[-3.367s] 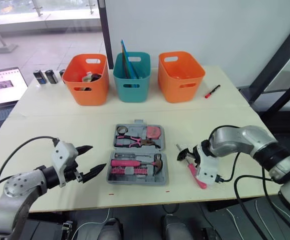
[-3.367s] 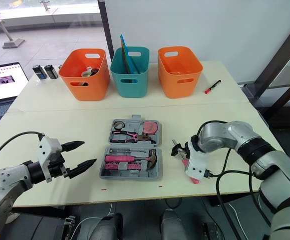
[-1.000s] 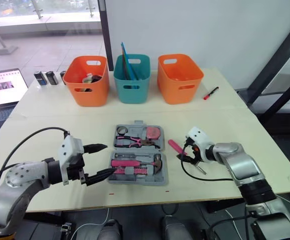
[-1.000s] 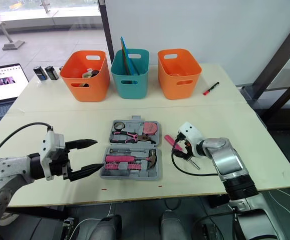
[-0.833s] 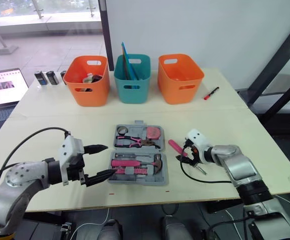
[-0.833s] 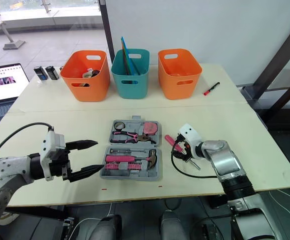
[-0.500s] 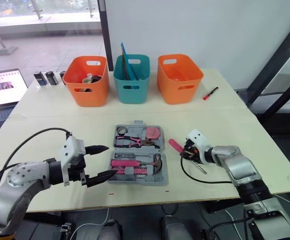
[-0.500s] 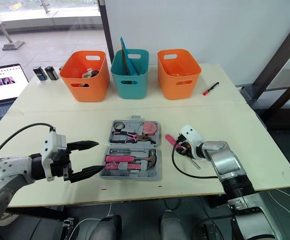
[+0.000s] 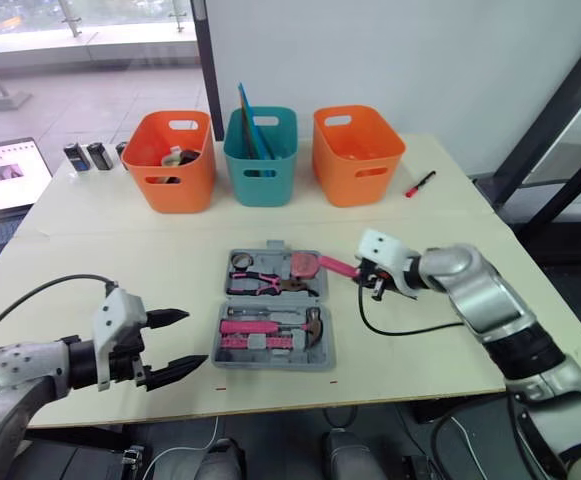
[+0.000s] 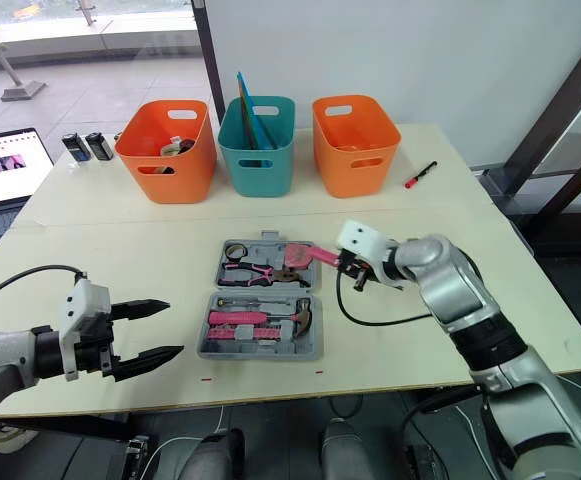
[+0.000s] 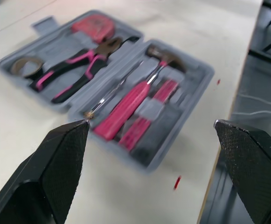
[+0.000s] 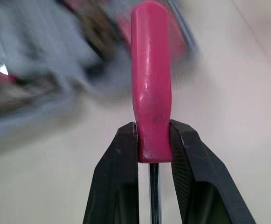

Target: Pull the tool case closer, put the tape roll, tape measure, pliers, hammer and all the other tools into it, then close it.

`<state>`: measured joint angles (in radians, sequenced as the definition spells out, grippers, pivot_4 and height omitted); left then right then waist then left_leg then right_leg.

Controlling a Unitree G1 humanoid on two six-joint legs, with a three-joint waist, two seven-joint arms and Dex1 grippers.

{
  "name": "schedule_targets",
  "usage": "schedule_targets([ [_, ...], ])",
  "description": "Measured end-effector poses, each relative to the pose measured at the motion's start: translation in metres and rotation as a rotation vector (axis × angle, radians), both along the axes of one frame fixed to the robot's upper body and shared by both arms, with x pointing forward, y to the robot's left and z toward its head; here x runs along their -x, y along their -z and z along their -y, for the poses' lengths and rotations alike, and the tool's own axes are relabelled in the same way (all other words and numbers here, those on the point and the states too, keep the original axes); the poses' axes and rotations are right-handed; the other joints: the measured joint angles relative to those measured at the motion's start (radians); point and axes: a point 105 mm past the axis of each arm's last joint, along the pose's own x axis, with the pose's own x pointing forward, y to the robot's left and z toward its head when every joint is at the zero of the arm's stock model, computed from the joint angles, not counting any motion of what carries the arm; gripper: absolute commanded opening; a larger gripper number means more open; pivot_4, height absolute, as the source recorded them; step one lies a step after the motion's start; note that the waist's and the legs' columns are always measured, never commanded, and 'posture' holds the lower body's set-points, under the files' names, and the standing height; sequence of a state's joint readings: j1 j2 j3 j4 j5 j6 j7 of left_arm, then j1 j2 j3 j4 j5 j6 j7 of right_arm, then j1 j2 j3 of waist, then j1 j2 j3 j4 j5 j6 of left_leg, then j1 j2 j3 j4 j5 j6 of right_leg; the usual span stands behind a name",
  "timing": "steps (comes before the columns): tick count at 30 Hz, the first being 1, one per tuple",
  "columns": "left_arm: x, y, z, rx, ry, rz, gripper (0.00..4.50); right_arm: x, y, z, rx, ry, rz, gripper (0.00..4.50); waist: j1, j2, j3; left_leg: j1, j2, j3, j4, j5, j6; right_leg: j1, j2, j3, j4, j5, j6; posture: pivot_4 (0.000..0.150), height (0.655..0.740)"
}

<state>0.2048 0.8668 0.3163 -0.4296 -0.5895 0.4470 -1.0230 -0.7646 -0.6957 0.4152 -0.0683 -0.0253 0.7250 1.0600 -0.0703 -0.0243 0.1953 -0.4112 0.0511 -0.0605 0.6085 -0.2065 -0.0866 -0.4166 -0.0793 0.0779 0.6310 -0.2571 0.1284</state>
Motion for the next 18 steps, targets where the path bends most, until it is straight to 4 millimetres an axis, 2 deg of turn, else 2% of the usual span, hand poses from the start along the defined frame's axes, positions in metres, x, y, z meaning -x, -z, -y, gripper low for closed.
schedule_targets([
  [3,0.003,0.001,-0.005,-0.013,-0.001,-0.001,4.50,0.018,-0.007,-0.031,0.071,-0.158,-0.073,0.40,0.002,0.000,0.000,-0.003,0.000,0.000,0.000,0.000,0.000,-0.003,0.000,0.000,0.000,0.000,0.000,0.150,0.7344],
  [8,0.009,0.008,-0.010,-0.042,0.003,-0.001,4.50,0.038,0.008,-0.074,0.166,-0.254,-0.213,0.40,0.000,0.000,0.000,-0.012,0.000,0.000,0.002,0.000,0.000,-0.011,0.000,-0.001,0.002,0.000,0.000,0.150,0.7344],
  [15,0.021,0.020,-0.019,-0.053,-0.024,-0.023,4.50,0.058,0.023,-0.099,0.223,-0.265,-0.283,0.40,0.001,0.000,0.000,-0.014,0.000,-0.001,0.002,0.000,0.000,-0.013,0.000,-0.001,0.002,0.000,0.000,0.150,0.7344],
  [18,0.025,0.023,-0.020,-0.047,-0.032,-0.035,4.50,0.065,0.032,-0.103,0.250,-0.271,-0.286,0.40,0.001,0.000,0.000,-0.014,0.000,-0.001,0.003,0.000,0.000,-0.013,0.000,-0.001,0.003,0.000,0.000,0.150,0.7344],
])
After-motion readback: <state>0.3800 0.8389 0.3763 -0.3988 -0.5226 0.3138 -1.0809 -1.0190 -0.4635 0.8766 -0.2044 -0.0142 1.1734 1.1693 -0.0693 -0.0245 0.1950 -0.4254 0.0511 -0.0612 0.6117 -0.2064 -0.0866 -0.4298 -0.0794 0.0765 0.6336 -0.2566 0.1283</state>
